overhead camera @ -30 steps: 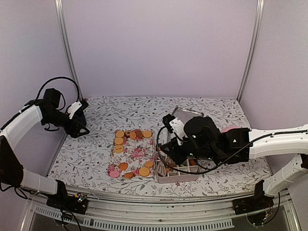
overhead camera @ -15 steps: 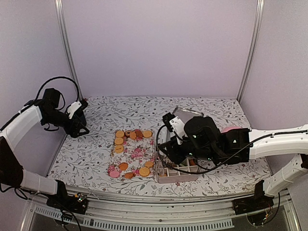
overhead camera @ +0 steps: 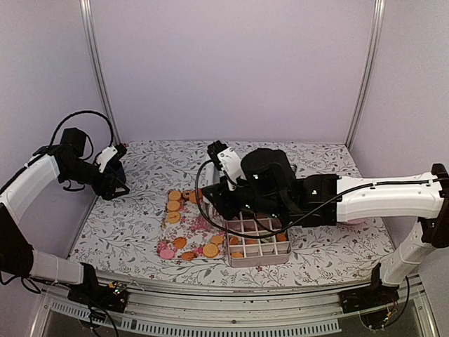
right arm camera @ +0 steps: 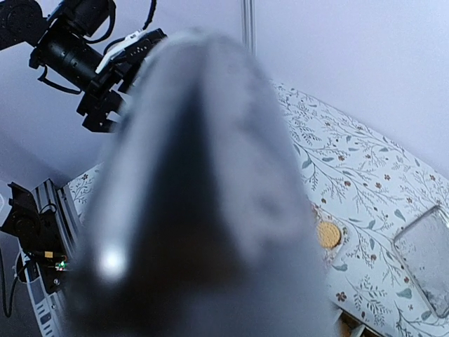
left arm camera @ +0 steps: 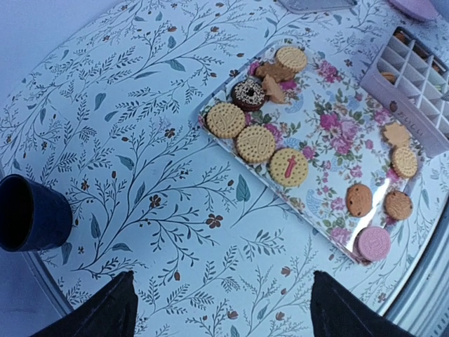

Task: Pack the cookies
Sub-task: Pick up the fake cookies from the plate.

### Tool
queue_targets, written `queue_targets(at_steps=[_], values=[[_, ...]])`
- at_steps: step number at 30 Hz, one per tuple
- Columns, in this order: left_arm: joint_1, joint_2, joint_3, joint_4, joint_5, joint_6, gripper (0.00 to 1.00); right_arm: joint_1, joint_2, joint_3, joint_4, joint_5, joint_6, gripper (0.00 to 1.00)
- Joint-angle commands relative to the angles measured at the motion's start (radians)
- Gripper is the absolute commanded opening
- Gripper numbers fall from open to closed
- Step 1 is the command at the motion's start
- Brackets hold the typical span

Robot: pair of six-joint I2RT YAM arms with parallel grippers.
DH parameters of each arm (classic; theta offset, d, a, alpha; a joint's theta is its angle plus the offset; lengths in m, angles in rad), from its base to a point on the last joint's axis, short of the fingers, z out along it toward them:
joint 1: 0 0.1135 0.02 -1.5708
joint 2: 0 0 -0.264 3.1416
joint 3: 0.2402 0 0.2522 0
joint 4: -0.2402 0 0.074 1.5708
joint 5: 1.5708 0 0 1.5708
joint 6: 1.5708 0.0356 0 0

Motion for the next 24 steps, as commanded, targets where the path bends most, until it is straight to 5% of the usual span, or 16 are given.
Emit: queue_targets(at_steps=[1, 9, 24], values=[[0.002, -0.007, -0.004, 0.012, -0.010, -0.024, 0.86, -0.003, 0.125, 0.121, 0.103, -0.001, -0.108, 0.42], [0.002, -0.020, -0.022, 0.028, 0.001, -0.040, 0.86, -0.019, 0.309, 0.195, 0.060, 0.006, -0.093, 0.41], [0.003, -0.026, -0.051, 0.059, -0.003, -0.055, 0.85, -0.041, 0.282, 0.079, 0.022, 0.059, -0.036, 0.41]])
